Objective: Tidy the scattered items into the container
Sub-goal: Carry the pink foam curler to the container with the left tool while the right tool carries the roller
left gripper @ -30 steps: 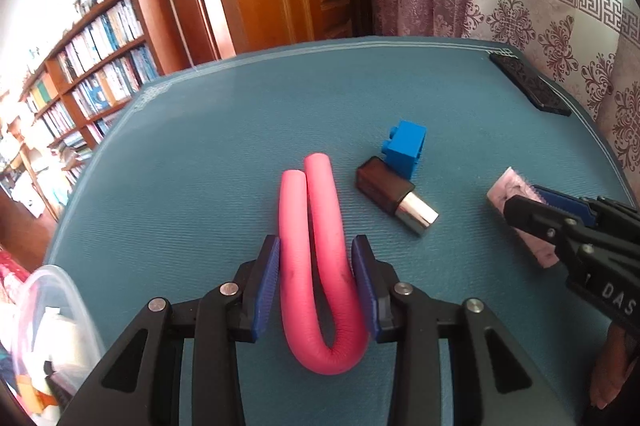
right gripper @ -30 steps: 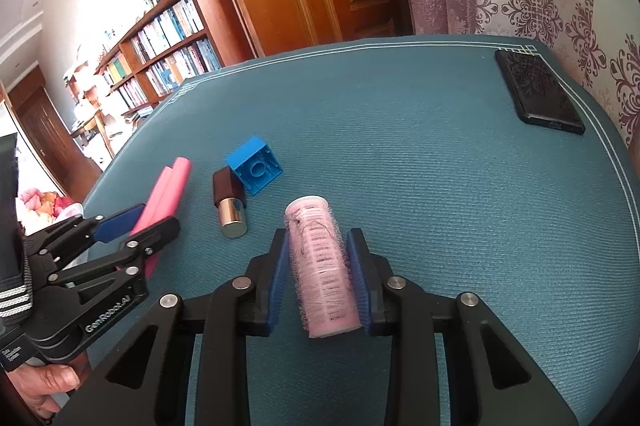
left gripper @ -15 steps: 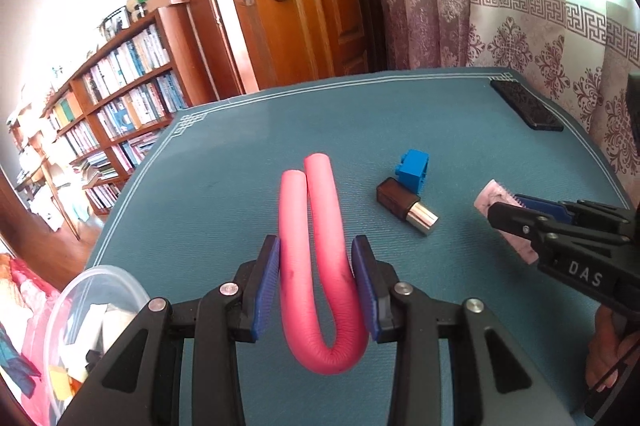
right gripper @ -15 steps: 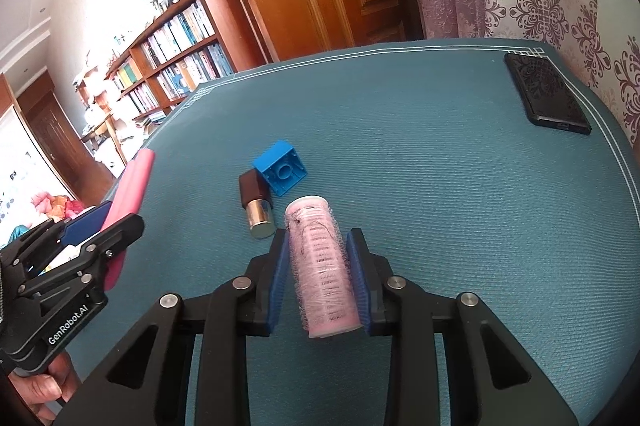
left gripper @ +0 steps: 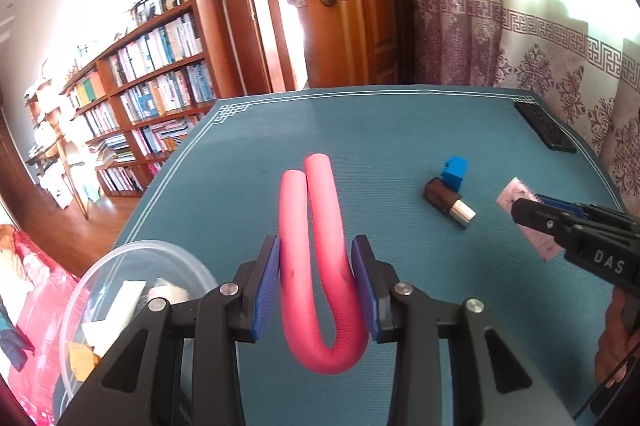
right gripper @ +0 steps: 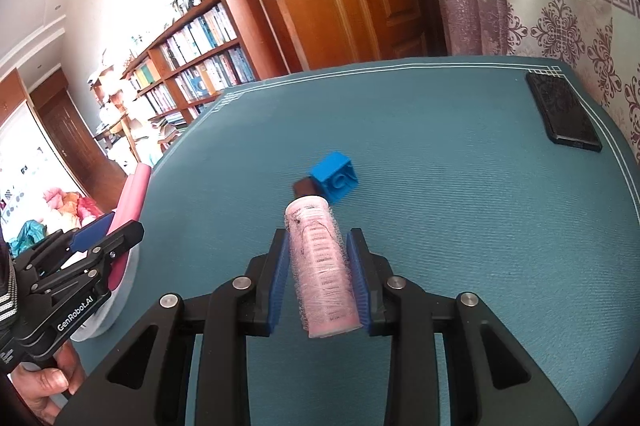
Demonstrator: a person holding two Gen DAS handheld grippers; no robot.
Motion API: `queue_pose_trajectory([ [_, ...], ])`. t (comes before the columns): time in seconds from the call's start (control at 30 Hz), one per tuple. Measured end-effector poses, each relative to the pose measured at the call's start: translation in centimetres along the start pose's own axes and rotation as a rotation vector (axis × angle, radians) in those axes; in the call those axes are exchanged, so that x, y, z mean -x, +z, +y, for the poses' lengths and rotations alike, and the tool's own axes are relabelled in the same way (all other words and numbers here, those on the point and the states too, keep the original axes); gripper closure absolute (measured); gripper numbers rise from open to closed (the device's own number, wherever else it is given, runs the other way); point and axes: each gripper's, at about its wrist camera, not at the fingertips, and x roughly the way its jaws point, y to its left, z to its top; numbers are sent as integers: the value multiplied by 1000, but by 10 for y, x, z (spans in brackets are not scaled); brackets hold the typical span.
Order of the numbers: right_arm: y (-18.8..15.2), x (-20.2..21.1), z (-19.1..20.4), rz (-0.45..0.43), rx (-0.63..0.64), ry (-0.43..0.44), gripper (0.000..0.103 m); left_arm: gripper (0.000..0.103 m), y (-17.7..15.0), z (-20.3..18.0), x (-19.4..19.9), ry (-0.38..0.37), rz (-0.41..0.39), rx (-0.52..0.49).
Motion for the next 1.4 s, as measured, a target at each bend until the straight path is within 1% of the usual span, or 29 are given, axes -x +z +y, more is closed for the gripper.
queue_pose_trajectory([
  [0.2,0,1,22,7,-11,33,71,62,-6,29,5,16,2,53],
  [0.43,-4,-2,55,10,-32,87,71,62,-13,57,11,27,-8,90],
  [0.67,-8,-14,96,30,-25,144,71,62,-21,90,14,41,-9,141],
  [0.97,-17,-37,149,67,3,195,71,62,-34,132,13,73,-2,196],
  [1.2,-22,-49,187,88,53,212,71,62,-41,155,8,80,7,231],
  [1.4,-27,-60,208,103,78,214,71,62,-45,166,5,81,11,248],
])
